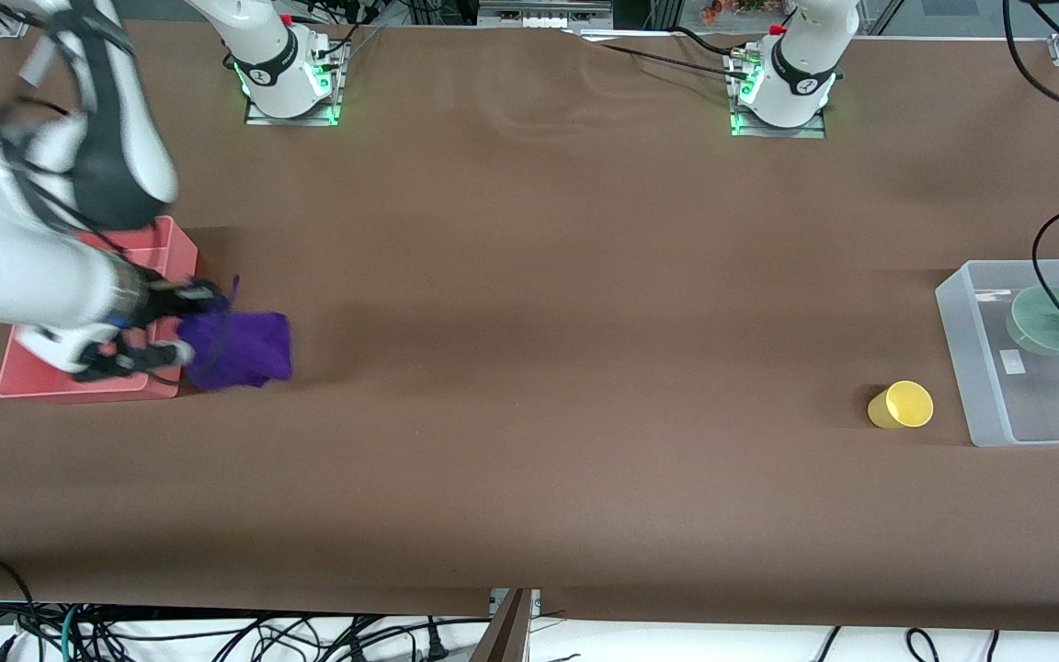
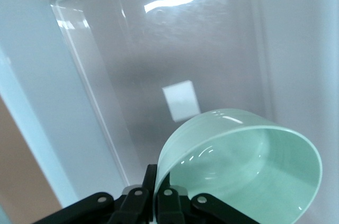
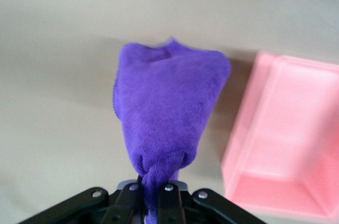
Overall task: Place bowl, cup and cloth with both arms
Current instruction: 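Place the bowl in the clear bin while the right gripper drops the cloth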
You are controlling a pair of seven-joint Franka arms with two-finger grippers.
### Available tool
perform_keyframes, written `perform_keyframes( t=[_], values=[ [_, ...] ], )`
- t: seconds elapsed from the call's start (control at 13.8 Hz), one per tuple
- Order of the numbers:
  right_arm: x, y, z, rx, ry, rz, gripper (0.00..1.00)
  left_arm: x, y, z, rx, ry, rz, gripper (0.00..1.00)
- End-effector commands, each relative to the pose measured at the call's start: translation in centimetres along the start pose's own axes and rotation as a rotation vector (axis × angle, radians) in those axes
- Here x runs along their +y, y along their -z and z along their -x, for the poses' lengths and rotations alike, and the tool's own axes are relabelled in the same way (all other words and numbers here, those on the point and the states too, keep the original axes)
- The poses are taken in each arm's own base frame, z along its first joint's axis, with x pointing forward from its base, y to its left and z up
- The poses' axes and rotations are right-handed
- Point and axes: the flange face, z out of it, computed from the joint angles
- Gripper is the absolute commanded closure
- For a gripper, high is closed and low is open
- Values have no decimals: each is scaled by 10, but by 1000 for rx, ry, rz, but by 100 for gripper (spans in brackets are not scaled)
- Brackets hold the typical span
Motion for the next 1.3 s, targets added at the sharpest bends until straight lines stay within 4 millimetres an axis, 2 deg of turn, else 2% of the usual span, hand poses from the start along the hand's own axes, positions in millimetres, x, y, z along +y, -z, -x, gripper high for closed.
perform_keyframes(
  t=[0.0,0.07,0.14,0.22,0.29,0.43,0.65,0.72,0.8,0.87,0.94,1.01,1.09,1.16,1.23],
  values=[
    [69,28,39,-69,49,-22,100,-14,-14,-11,42,-13,-34,100],
    [103,28,55,-78,72,-29,100,-13,-15,-12,44,-14,-37,89],
    [136,22,67,-87,102,-37,100,-12,-12,-14,48,-17,-41,35],
    [166,10,78,-99,117,-50,100,-12,-7,-12,47,-11,-37,0],
    [192,-5,89,-112,114,-66,100,-9,-5,-12,37,-16,-26,0],
    [225,-50,102,-140,89,-94,100,2,32,-13,33,-32,-28,0],
    [250,-117,117,-191,47,-136,100,62,110,-41,72,-128,-38,0],
    [251,-132,119,-201,43,-143,100,84,130,-56,99,-168,-50,0],
    [253,-144,122,-214,37,-155,100,105,142,-71,121,-205,-55,0],
    [254,-150,122,-226,34,-161,62,130,146,-86,132,-249,-48,0],
    [255,-152,122,-228,33,-163,1,149,143,-99,135,-284,-39,0],
    [256,-146,121,-220,31,-157,0,167,129,-113,128,-293,-19,0],
    [255,-133,120,-195,18,-155,0,178,106,-124,118,-286,22,1],
    [254,-110,117,-152,27,-137,0,182,80,-133,112,-267,64,1],
    [246,-84,111,-108,49,-119,0,183,62,-138,112,-252,74,6]
  ],
)
